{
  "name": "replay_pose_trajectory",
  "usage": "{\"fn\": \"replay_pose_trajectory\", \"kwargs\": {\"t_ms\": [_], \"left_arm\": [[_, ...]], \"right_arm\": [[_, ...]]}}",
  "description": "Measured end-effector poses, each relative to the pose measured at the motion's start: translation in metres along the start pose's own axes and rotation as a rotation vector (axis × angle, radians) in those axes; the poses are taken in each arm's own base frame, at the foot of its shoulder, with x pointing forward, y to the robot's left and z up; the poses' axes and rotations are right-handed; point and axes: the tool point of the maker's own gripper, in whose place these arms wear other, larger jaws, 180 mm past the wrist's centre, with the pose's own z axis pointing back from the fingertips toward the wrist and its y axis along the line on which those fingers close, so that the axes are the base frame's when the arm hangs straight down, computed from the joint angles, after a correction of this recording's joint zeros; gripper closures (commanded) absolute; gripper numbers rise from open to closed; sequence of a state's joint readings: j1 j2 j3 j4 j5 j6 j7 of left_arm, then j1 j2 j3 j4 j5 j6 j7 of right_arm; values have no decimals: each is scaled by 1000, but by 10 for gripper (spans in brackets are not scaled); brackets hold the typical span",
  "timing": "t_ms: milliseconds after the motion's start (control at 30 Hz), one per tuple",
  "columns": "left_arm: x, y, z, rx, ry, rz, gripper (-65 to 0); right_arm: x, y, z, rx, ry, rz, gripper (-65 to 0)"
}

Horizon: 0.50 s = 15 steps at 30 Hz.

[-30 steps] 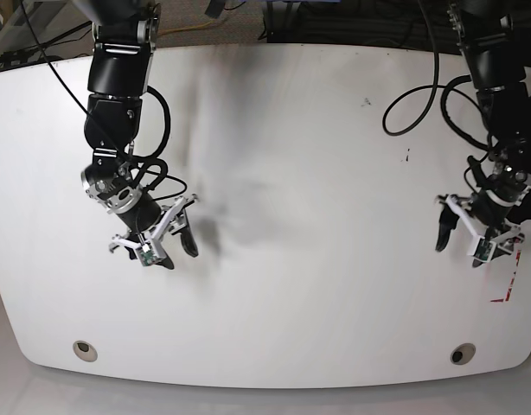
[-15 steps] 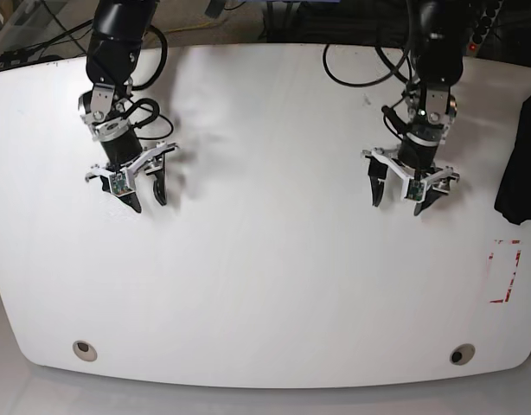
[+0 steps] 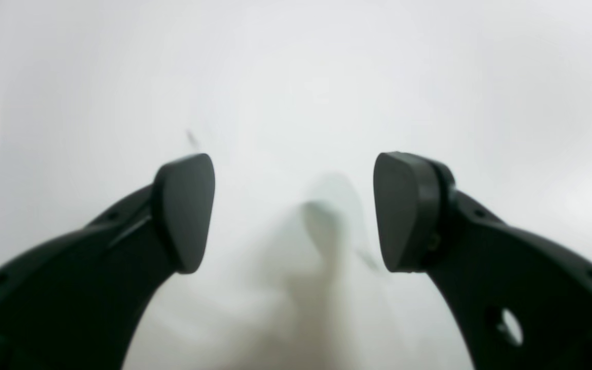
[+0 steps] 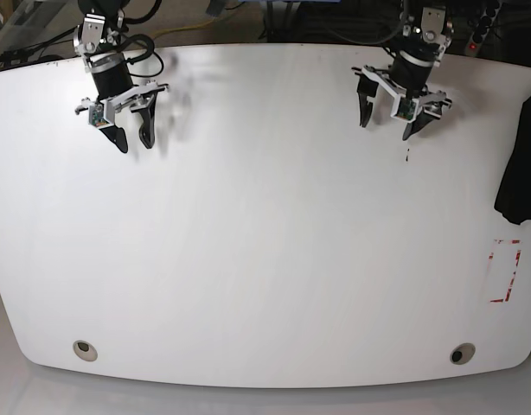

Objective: Fold the T-shirt properly

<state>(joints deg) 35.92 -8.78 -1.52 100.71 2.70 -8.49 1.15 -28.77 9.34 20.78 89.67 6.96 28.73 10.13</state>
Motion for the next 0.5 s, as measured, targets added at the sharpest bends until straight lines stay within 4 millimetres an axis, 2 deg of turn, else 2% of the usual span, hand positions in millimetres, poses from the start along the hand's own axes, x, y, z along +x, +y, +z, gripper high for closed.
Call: {"fn": "replay_pose_trajectory", "kwargs": {"t_ms": [200, 367, 500], "left_arm": [[-13, 7, 53, 59, 70, 8, -450], [-36, -16, 89, -3, 201, 22, -449], [-53, -22, 108, -12, 268, 32, -447]], "right_arm": [[-22, 12, 40, 9, 75, -31, -284], [-43, 18, 74, 7, 148, -73, -284], [-62, 21, 108, -13, 216, -143, -284]]}}
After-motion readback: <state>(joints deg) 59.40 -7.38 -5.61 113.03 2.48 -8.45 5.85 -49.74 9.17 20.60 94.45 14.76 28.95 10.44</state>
